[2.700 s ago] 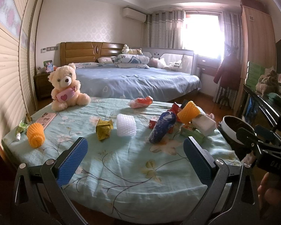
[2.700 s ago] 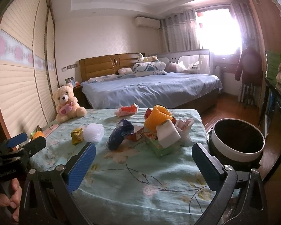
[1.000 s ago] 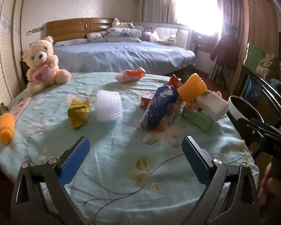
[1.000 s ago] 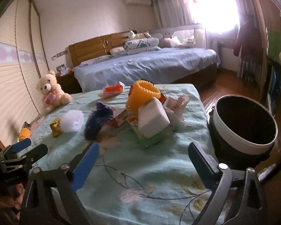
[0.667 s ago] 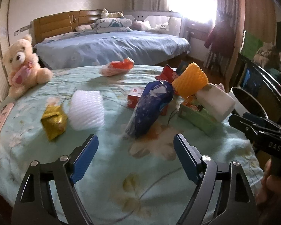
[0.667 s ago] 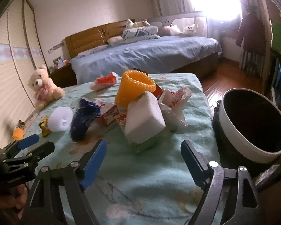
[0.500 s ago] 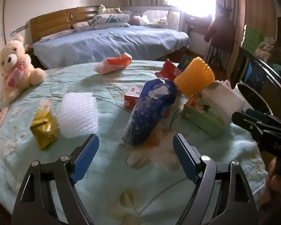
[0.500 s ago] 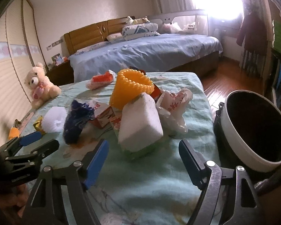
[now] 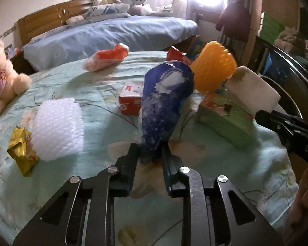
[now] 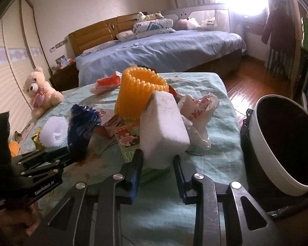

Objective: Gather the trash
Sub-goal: 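Grasp the blue snack bag with the left gripper while the right gripper grasps the white foam block, then carry both items over the black-and-white bin and open both grippers to drop them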

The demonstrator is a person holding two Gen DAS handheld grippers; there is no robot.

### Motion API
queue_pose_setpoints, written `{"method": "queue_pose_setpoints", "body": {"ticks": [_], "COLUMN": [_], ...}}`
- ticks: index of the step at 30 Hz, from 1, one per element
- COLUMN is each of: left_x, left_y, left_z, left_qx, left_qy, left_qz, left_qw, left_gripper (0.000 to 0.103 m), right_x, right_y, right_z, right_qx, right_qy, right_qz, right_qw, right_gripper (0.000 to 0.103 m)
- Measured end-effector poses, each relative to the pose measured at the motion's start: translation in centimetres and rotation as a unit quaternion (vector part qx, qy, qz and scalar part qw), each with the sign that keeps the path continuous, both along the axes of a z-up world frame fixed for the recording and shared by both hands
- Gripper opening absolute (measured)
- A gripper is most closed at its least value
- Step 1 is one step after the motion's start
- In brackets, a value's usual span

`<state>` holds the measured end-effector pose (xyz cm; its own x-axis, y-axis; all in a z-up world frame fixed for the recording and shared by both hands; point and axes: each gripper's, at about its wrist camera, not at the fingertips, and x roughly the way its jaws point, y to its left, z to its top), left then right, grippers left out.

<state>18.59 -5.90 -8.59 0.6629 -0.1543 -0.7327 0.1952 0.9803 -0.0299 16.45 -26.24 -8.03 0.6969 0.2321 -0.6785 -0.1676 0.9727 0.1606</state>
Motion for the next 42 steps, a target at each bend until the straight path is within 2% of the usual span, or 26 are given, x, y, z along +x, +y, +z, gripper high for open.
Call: {"method": "queue_pose_setpoints", "body": {"ticks": [6,17,29,42], "left_x": [-1.9,-4.5,-5.1,-4.8], "left_y": [-0.2,-2.0,-7.3,-13.8], "left_z": [0.8,2.9,3.7,4.0], "left_qx": [-0.009,-0.041,-0.036,-0.025], "left_qy": [-0.010,-0.020,-0.019,-0.014], "left_qz": [-0.012,-0.047,-0.100,-0.162], "left_qw": [0.9998,0.9979,0.9941,0.9864], "left_gripper": [0.016,0.016,0.016,0.016], "right_x": [-1.5,-4.6,-6.6,-7.6], "right_y": [-0.6,-1.9,-6.6,-11.9], "right_z": [0.9,2.2,2.6,2.7], "right_qx": [0.011,0.023,0.023,0.020], "right_qy": [-0.008,-0.020,-0.023,-0.025], "right_qz": [0.002,-0.004,-0.052,-0.100], "right_qw": [1.000,1.000,0.998,0.994], "right_gripper": [0.029,0.029,0.030,0.030]}}
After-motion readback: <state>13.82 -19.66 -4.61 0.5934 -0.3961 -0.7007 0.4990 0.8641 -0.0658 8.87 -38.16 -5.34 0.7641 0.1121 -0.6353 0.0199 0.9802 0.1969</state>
